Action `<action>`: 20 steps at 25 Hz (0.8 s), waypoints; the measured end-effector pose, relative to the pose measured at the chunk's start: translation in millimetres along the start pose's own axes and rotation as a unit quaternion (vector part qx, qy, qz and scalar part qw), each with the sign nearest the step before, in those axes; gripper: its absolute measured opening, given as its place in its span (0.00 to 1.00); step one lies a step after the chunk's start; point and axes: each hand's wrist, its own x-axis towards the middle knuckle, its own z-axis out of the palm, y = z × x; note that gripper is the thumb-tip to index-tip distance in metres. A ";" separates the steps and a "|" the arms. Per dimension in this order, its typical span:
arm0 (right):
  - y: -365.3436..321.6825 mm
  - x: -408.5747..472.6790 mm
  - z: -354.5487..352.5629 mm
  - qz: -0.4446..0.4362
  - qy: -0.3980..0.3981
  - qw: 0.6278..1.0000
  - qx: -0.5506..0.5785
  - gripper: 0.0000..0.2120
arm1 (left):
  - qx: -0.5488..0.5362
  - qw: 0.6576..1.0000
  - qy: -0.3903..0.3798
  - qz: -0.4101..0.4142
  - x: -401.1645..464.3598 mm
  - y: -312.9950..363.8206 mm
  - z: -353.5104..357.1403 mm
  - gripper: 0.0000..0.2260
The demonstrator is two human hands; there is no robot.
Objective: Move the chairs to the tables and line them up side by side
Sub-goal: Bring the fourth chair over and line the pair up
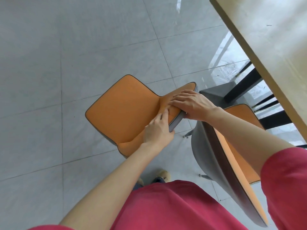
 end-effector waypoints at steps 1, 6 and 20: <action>-0.1 0.4 -0.5 -0.001 -0.002 1.000 -0.003 0.20 | 0.000 1.000 0.004 0.002 -0.1 -0.2 0.5 0.31; -7.5 0.5 0.7 0.024 -0.016 0.999 -0.044 0.15 | -0.003 1.000 -0.006 0.013 1.7 -3.6 -0.9 0.32; -129.0 32.0 0.2 0.205 -0.068 0.973 -0.082 0.12 | 0.017 0.964 -0.212 0.162 -23.0 -96.0 -54.8 0.32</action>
